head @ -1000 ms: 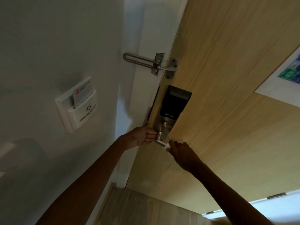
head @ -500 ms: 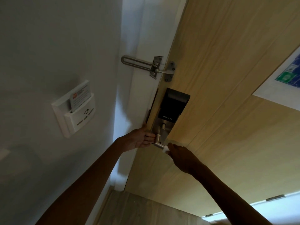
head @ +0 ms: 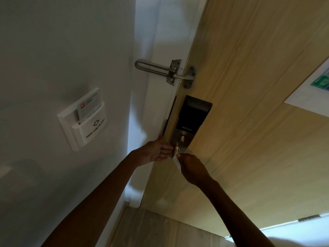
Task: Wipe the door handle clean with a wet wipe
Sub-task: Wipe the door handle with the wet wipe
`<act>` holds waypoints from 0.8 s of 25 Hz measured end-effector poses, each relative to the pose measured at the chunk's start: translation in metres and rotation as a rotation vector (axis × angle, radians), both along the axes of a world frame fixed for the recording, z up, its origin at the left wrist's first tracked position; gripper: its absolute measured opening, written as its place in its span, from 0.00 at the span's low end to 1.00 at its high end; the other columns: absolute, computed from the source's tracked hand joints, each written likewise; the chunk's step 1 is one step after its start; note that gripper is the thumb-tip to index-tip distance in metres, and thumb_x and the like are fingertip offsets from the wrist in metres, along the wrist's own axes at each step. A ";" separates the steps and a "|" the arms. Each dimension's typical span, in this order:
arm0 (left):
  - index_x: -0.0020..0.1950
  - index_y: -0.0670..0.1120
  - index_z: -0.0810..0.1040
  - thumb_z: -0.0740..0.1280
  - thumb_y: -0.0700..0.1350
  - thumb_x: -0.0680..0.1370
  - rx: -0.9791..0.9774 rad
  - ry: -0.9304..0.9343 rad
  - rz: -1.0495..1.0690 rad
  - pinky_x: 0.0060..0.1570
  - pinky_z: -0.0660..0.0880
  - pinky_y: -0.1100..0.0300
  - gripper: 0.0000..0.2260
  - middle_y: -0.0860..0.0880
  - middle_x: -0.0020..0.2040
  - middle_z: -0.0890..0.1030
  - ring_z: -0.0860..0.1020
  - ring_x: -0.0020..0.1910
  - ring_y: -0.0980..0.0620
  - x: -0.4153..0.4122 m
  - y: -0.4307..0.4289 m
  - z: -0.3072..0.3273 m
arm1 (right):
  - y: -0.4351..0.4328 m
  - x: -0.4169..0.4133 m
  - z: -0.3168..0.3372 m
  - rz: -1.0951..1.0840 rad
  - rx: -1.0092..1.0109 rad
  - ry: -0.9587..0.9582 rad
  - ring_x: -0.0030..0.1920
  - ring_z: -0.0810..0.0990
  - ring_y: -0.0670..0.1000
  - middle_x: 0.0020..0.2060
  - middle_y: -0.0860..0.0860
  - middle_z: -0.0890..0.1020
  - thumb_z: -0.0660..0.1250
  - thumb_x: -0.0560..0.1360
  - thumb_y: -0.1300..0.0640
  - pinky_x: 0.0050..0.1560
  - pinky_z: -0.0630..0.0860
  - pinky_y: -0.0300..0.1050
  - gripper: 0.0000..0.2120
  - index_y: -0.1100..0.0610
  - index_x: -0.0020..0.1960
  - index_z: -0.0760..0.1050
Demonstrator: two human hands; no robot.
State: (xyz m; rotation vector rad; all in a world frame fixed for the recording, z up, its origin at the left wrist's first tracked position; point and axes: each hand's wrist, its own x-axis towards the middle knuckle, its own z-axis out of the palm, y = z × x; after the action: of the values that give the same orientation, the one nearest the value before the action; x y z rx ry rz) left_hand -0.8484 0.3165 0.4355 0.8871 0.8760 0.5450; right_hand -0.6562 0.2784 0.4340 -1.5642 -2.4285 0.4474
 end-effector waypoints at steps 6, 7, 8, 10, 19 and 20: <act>0.71 0.38 0.68 0.38 0.64 0.79 -0.004 0.010 -0.003 0.71 0.64 0.52 0.38 0.40 0.71 0.70 0.69 0.71 0.45 0.000 0.002 0.001 | -0.005 -0.018 -0.018 -0.125 0.186 -0.226 0.39 0.81 0.59 0.40 0.58 0.81 0.57 0.82 0.57 0.43 0.75 0.52 0.10 0.60 0.53 0.75; 0.70 0.39 0.68 0.38 0.64 0.78 -0.007 0.005 -0.001 0.71 0.65 0.53 0.38 0.40 0.71 0.70 0.69 0.71 0.45 0.000 0.002 0.000 | -0.007 -0.020 -0.022 -0.125 0.217 -0.239 0.37 0.81 0.60 0.39 0.59 0.82 0.61 0.81 0.59 0.41 0.77 0.53 0.07 0.61 0.52 0.76; 0.70 0.39 0.68 0.37 0.64 0.78 -0.009 0.002 0.000 0.70 0.65 0.53 0.38 0.40 0.71 0.70 0.69 0.71 0.45 -0.001 0.003 -0.001 | -0.007 -0.019 -0.024 -0.124 0.256 -0.253 0.36 0.81 0.60 0.39 0.59 0.82 0.64 0.80 0.59 0.40 0.78 0.54 0.06 0.61 0.52 0.77; 0.70 0.39 0.69 0.37 0.65 0.78 -0.017 -0.002 0.004 0.69 0.66 0.54 0.39 0.40 0.71 0.71 0.69 0.71 0.45 0.000 0.004 -0.002 | -0.004 -0.013 -0.027 -0.102 0.251 -0.278 0.42 0.81 0.57 0.45 0.58 0.82 0.59 0.82 0.54 0.45 0.77 0.53 0.11 0.59 0.57 0.75; 0.70 0.38 0.69 0.39 0.63 0.79 -0.021 0.042 0.043 0.67 0.68 0.55 0.37 0.39 0.70 0.72 0.71 0.69 0.45 0.006 0.003 -0.002 | -0.002 0.056 -0.024 0.092 0.255 -0.295 0.36 0.80 0.51 0.43 0.54 0.82 0.59 0.81 0.51 0.45 0.76 0.47 0.14 0.58 0.62 0.70; 0.70 0.38 0.69 0.40 0.63 0.79 -0.018 0.043 0.047 0.67 0.68 0.55 0.36 0.40 0.70 0.72 0.71 0.69 0.45 0.006 0.003 -0.003 | -0.001 0.067 -0.021 0.120 0.245 -0.307 0.35 0.78 0.50 0.42 0.53 0.82 0.60 0.81 0.51 0.43 0.75 0.44 0.13 0.58 0.61 0.70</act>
State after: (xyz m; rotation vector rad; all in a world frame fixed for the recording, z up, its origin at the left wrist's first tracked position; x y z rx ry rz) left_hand -0.8428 0.3198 0.4328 0.8664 0.9412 0.5603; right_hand -0.5894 0.2772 0.4128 -1.4786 -2.6875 -0.0793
